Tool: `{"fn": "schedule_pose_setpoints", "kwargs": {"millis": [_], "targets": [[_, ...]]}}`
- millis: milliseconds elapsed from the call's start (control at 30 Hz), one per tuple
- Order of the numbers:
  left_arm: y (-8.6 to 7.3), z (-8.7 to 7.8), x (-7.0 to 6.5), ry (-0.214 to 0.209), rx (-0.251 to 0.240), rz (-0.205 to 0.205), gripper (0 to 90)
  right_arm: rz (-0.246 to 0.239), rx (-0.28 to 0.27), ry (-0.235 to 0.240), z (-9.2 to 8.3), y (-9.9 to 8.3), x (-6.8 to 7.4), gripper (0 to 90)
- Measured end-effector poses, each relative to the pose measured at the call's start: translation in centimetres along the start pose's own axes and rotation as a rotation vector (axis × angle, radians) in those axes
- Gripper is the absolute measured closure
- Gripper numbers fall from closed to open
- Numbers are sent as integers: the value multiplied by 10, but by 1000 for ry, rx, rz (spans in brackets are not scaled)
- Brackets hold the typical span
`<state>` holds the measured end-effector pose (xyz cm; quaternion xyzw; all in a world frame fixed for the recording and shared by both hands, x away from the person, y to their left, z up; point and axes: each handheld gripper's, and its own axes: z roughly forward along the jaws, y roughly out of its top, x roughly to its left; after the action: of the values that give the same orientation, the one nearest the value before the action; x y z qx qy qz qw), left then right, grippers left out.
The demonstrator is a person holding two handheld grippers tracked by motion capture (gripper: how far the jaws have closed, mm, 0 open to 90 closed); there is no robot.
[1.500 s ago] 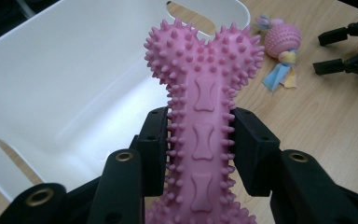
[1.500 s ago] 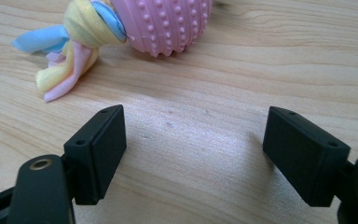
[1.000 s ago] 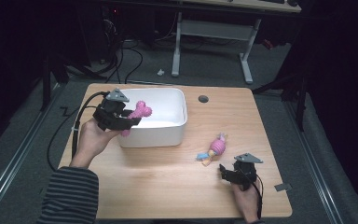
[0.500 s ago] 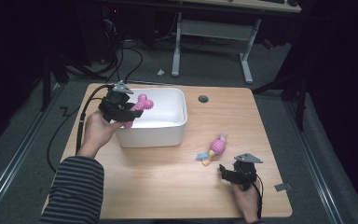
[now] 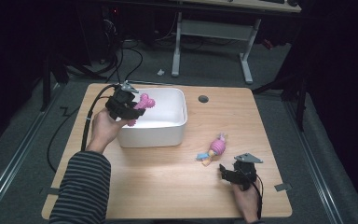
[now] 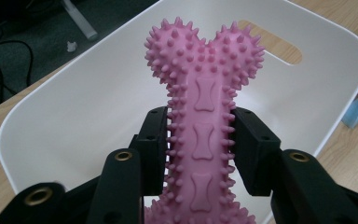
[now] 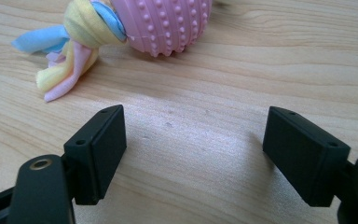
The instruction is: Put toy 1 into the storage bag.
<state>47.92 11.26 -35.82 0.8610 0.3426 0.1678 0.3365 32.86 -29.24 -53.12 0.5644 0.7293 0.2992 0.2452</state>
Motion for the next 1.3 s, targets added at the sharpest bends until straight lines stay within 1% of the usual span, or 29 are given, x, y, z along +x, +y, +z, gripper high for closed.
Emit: {"fn": "schedule_pose_setpoints", "kwargs": {"millis": [100,200,333,500,600,733,1100,1200,1233,1300], "targets": [[0,6,1,9,8,-5,585,0,0,0,0,0,0,213],[-1,10,1,10,12,-9,583,0,0,0,0,0,0,213],[-1,13,1,14,19,-4,582,0,0,0,0,0,0,213],[-3,17,2,7,21,-11,581,0,0,0,0,0,0,213],[-5,21,2,16,32,-13,580,2,1,0,0,0,0,213],[-8,25,4,13,40,-26,580,1,1,0,0,0,0,213],[-15,33,4,-1,84,-33,572,3,0,0,0,0,0,213],[-17,36,2,0,109,-31,559,2,0,0,0,0,0,213],[-18,36,2,1,109,-31,555,3,0,0,0,0,0,213],[-18,34,3,-8,98,-53,507,3,0,0,0,0,0,213]]}}
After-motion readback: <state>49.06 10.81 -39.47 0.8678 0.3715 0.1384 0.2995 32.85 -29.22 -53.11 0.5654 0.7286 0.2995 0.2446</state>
